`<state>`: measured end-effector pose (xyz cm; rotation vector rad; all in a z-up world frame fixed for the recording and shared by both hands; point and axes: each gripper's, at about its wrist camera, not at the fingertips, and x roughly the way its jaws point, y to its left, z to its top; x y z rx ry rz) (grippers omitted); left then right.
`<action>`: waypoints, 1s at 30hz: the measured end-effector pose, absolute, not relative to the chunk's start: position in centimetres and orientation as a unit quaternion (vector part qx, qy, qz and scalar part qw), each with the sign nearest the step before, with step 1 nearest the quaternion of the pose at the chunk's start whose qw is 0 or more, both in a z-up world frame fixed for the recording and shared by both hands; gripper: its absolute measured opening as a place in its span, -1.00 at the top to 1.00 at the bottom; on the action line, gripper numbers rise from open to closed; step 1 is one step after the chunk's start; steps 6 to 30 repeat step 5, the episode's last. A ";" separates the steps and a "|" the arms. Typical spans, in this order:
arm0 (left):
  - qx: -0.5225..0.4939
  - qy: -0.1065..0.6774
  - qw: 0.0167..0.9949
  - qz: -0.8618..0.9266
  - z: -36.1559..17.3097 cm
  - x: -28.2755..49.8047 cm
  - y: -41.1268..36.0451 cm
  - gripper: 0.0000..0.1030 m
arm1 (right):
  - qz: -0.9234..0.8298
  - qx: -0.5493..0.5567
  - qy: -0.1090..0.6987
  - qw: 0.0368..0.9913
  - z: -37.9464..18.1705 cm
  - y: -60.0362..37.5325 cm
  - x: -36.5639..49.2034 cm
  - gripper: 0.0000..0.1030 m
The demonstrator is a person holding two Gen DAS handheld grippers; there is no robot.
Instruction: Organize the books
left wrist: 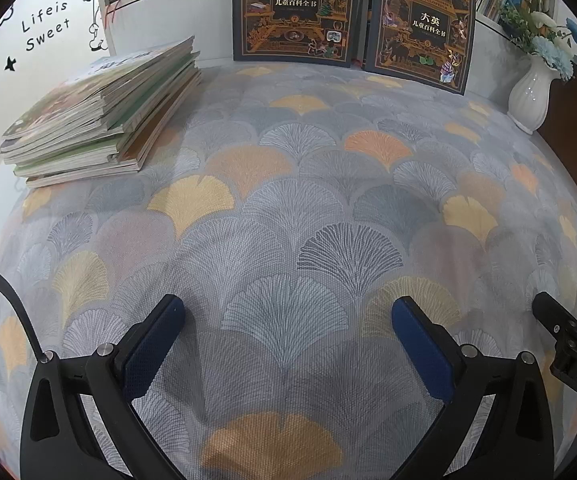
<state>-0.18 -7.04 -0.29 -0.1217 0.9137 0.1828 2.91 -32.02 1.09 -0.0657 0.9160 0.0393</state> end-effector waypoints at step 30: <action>-0.057 0.440 0.892 0.089 -0.3 -0.2 -7.1 -1.00 | 0.019 -0.032 0.442 0.896 1.1 -32.0 2.9 -1.00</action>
